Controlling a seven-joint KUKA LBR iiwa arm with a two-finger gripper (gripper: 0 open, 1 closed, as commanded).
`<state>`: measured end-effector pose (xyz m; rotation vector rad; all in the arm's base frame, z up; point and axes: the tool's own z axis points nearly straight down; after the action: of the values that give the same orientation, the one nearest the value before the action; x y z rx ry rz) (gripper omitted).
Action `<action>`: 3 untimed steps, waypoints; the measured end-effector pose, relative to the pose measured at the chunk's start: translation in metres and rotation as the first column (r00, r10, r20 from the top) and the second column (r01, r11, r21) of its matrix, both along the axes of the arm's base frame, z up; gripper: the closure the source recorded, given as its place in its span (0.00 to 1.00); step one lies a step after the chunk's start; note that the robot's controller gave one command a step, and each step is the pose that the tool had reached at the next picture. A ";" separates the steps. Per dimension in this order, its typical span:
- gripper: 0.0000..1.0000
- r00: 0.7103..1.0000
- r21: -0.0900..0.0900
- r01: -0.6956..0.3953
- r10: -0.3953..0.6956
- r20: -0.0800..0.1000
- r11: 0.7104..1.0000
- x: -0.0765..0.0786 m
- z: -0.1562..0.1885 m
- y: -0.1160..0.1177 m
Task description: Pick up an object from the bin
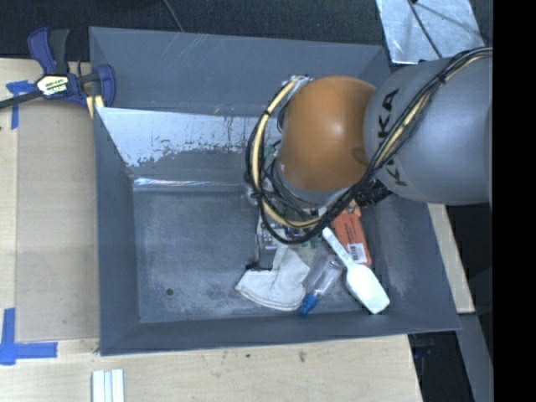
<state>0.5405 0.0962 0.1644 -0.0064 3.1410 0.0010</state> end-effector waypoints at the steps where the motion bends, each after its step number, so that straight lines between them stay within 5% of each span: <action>1: 0.00 0.983 -0.001 -0.185 0.185 0.002 0.983 -0.012 0.003 -0.004; 2: 0.00 0.997 0.001 -0.081 0.081 0.004 0.997 -0.016 -0.023 -0.027; 3: 0.00 0.975 -0.001 -0.221 0.221 0.004 0.975 0.015 -0.052 -0.043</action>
Offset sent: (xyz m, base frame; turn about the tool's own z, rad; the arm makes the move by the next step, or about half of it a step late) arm -0.0179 -0.0424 -0.0407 -0.0817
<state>0.5560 0.0530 0.1120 -0.3555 3.1165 -0.0002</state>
